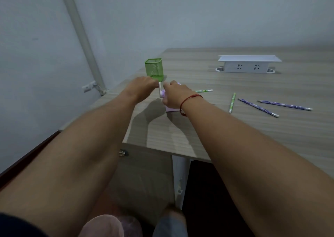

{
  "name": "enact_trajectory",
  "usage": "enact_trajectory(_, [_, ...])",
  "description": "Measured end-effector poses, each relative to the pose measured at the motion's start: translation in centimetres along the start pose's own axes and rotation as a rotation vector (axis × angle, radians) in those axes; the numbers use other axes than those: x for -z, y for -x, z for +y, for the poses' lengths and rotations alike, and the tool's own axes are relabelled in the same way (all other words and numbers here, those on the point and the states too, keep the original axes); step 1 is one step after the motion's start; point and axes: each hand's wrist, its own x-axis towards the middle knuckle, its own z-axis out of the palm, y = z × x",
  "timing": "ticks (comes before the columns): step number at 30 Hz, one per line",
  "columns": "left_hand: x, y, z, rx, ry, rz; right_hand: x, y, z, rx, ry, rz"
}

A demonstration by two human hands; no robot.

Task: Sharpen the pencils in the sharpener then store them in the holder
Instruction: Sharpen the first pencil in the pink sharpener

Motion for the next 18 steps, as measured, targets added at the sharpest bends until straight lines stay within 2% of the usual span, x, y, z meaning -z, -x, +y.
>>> enact_trajectory(18, [1.0,2.5,2.1,0.107,0.033,0.120,0.3,0.0,-0.3,-0.039,-0.007,-0.038])
